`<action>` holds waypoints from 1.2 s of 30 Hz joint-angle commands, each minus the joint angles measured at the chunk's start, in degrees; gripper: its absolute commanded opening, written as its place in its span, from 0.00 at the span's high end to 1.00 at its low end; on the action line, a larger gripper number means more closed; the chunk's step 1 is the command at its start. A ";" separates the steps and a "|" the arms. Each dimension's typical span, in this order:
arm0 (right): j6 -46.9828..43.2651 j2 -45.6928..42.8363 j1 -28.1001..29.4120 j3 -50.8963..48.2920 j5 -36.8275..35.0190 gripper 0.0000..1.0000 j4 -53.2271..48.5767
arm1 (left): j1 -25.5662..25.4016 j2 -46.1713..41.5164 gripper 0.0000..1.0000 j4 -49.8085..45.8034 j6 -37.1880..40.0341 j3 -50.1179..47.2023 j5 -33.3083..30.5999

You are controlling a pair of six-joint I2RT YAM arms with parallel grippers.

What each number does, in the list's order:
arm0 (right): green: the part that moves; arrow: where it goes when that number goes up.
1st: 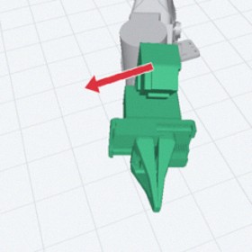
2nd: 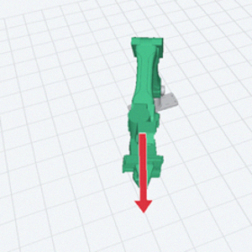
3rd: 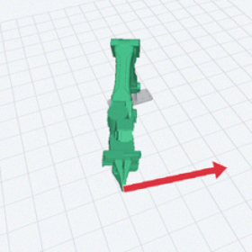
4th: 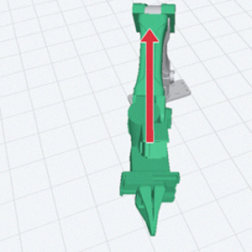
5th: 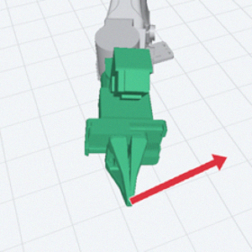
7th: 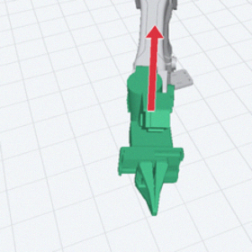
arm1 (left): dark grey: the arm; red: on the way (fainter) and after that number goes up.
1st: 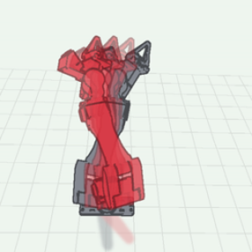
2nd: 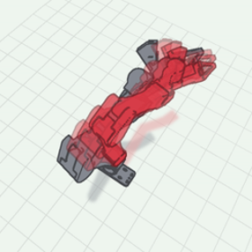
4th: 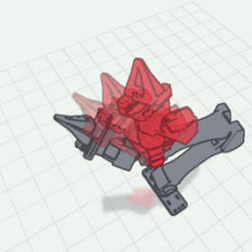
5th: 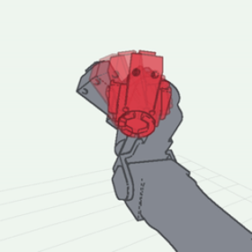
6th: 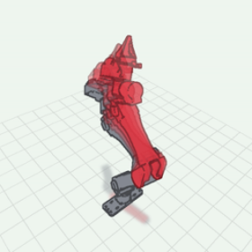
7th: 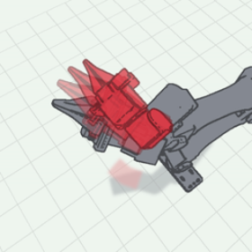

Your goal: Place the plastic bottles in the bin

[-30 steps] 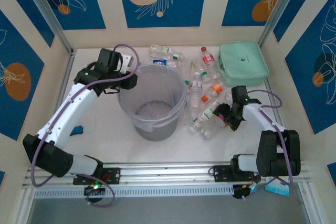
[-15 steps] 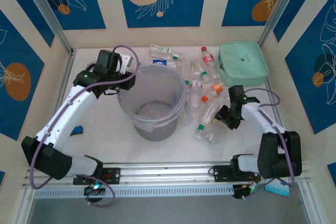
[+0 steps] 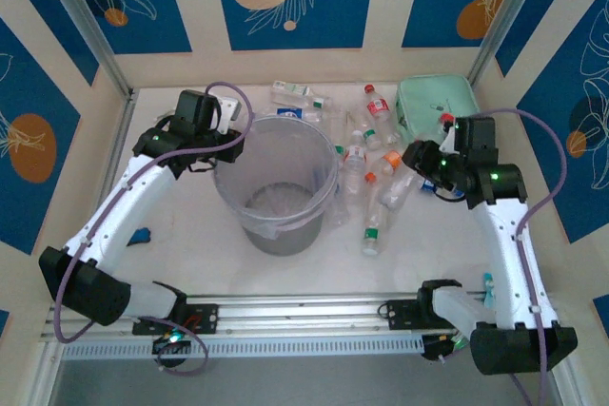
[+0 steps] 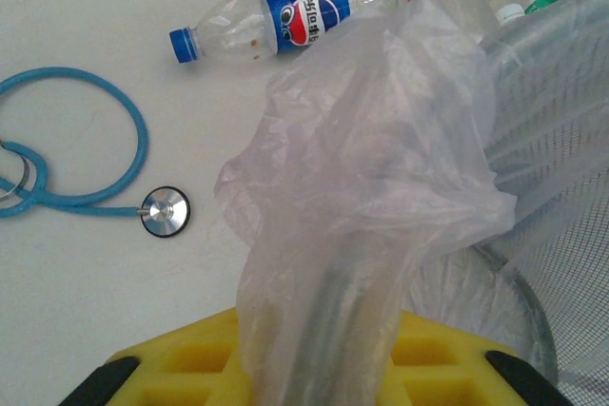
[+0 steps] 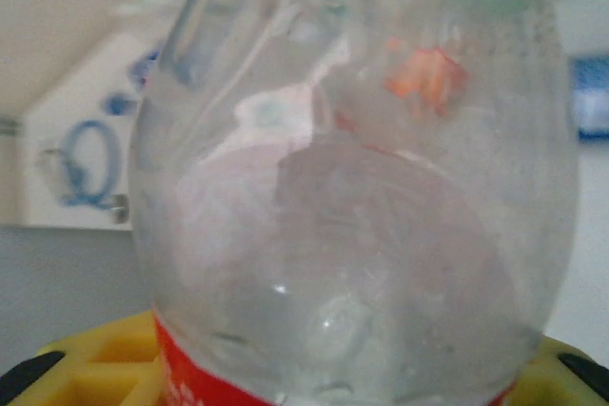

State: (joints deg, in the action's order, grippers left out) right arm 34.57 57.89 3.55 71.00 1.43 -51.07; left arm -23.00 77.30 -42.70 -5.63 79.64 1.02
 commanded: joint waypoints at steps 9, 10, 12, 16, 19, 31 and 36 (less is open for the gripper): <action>-9.09 10.80 25.44 19.84 7.21 1.00 13.84 | 0.32 -2.85 0.80 0.34 2.63 -1.42 -1.01; -11.00 13.42 28.14 22.38 6.21 1.00 12.13 | 0.33 -2.94 0.81 0.29 2.72 -1.41 -1.24; -14.34 18.47 33.00 26.95 2.65 1.00 7.89 | 0.33 -2.84 0.82 0.25 2.40 -1.33 -1.47; -21.28 28.81 40.86 35.96 -4.60 1.00 -2.20 | 0.32 -2.67 0.84 0.68 1.87 -1.33 -1.58; -23.95 33.95 44.27 38.59 -7.57 1.00 -6.49 | 0.33 -2.43 0.87 0.88 1.39 -1.07 -2.48; -24.81 42.36 45.92 33.84 -6.61 1.00 -9.75 | 0.39 -3.34 0.95 1.96 1.50 -1.58 -5.02; -23.65 47.27 45.97 32.17 -6.11 1.00 -9.58 | 0.38 -3.32 0.98 2.00 1.32 -1.68 -4.45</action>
State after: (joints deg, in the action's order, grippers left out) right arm 10.90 102.17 49.17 104.90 -5.67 -58.00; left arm -23.00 75.37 -42.44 -5.04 78.24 -0.19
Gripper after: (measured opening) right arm 0.450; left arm 0.152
